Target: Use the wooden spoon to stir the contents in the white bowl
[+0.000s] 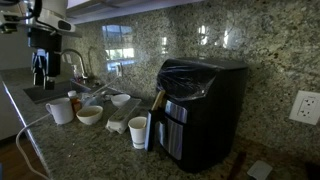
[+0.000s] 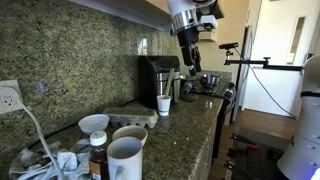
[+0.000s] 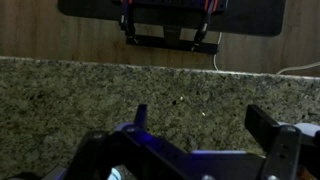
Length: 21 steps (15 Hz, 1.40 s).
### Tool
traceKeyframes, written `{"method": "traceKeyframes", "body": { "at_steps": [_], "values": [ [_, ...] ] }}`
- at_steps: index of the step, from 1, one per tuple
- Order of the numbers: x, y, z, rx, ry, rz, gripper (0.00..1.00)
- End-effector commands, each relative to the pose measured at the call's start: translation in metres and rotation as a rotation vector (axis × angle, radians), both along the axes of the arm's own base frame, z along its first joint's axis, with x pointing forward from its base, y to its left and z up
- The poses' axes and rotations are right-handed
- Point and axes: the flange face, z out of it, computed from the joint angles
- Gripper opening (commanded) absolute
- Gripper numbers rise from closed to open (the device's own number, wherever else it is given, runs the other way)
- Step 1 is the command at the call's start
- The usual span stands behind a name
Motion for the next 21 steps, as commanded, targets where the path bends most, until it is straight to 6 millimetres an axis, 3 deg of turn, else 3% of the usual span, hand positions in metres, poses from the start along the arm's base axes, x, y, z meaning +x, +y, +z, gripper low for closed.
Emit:
{"method": "traceKeyframes", "body": {
  "at_steps": [1,6,10,13,17,21],
  "values": [
    [0.000,0.000,0.000,0.000,0.000,0.000,1.00],
    [0.000,0.000,0.000,0.000,0.000,0.000,1.00],
    [0.011,0.000,-0.024,-0.008,0.019,-0.040,1.00],
    [0.032,-0.009,-0.045,-0.040,-0.025,-0.153,1.00],
    [0.065,-0.037,-0.077,-0.099,-0.127,-0.364,1.00],
    [0.081,-0.077,-0.094,-0.154,-0.213,-0.566,1.00]
  ]
}}
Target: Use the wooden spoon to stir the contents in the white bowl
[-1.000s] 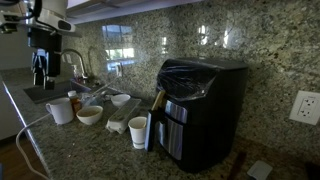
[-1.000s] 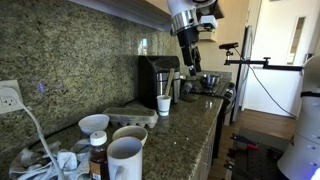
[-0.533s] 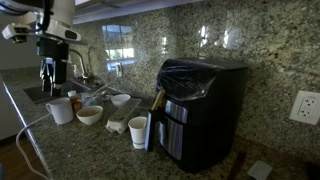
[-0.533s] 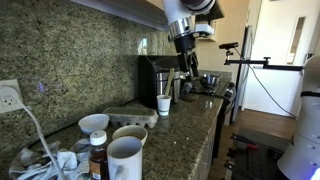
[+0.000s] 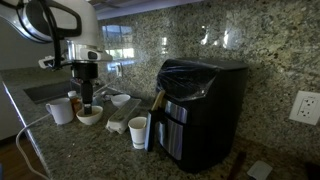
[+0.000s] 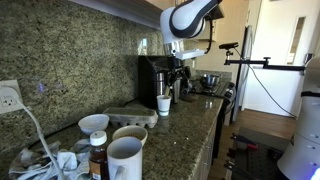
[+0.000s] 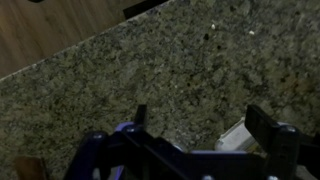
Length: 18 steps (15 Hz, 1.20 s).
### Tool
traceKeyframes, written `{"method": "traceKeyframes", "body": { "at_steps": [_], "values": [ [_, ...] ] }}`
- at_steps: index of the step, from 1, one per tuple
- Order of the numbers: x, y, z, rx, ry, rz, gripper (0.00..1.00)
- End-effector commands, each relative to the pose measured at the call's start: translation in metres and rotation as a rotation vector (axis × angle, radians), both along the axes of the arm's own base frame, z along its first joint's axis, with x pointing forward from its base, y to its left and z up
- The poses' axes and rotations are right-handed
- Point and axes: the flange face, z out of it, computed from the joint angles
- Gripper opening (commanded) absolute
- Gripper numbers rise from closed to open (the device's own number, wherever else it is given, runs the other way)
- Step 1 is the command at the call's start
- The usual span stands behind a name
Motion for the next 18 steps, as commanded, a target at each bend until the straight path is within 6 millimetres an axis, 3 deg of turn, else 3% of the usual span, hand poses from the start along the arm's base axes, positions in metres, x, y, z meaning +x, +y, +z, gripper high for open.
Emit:
{"method": "traceKeyframes", "body": {
  "at_steps": [1,8,18],
  "values": [
    [0.012,-0.031,-0.005,-0.048,-0.075,-0.179,1.00],
    [0.017,-0.068,0.003,-0.160,-0.276,-0.487,1.00],
    [0.017,-0.080,0.006,-0.411,-0.505,-0.712,1.00]
  ]
}}
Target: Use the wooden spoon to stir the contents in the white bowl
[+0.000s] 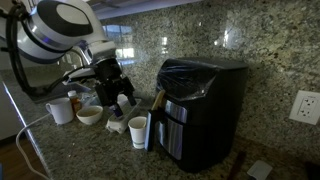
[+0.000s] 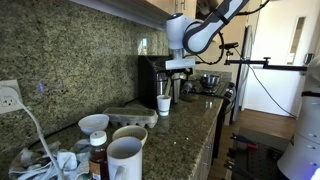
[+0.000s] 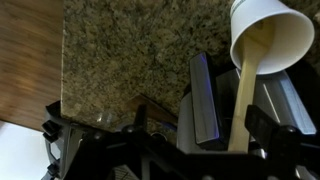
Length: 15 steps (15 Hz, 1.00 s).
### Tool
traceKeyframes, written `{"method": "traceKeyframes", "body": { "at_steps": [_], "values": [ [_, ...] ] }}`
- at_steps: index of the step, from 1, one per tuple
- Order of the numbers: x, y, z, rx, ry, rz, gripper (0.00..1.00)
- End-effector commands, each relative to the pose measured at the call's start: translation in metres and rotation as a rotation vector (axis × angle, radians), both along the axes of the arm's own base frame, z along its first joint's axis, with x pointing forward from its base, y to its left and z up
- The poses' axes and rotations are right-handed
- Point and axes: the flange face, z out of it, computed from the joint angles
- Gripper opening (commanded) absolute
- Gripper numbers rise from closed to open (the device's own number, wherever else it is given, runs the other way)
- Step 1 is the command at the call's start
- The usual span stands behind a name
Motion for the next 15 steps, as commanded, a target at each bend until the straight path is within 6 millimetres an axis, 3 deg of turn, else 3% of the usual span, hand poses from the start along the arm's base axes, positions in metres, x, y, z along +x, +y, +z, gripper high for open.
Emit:
{"method": "traceKeyframes", "body": {
  "at_steps": [1,2,11,15],
  "values": [
    [-0.008,0.000,0.001,-0.020,-0.006,-0.026,1.00],
    [-0.001,0.000,-0.001,-0.014,-0.010,-0.017,1.00],
    [-0.001,0.001,-0.005,-0.012,-0.027,-0.038,1.00],
    [0.002,-0.008,-0.007,-0.020,-0.066,-0.068,1.00]
  ]
}}
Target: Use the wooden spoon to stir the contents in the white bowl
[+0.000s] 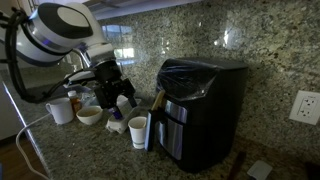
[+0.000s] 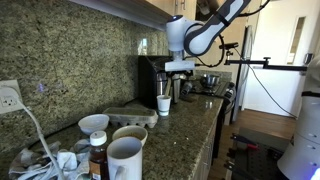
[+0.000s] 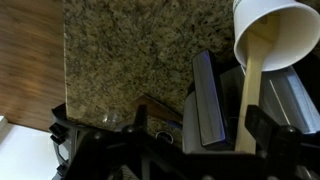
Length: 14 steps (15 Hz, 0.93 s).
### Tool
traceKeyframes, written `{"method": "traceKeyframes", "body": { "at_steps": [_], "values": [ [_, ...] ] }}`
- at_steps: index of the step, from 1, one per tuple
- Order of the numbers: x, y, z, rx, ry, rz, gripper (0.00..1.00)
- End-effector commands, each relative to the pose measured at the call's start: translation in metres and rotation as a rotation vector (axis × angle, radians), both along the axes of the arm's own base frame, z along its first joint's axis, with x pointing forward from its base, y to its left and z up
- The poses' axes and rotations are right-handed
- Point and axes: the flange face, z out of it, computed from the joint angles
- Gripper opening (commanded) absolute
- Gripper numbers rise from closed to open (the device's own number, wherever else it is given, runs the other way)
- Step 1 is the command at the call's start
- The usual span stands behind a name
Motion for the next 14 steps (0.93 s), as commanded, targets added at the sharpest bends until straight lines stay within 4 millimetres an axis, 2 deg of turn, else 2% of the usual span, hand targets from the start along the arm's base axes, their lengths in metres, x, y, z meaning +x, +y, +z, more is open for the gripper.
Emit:
{"method": "traceKeyframes", "body": {
  "at_steps": [1,8,14],
  "values": [
    [0.005,-0.011,-0.001,-0.012,-0.052,-0.027,1.00],
    [0.013,-0.049,-0.001,0.027,-0.123,0.009,1.00],
    [0.026,-0.056,-0.008,0.081,-0.130,0.166,1.00]
  ]
}}
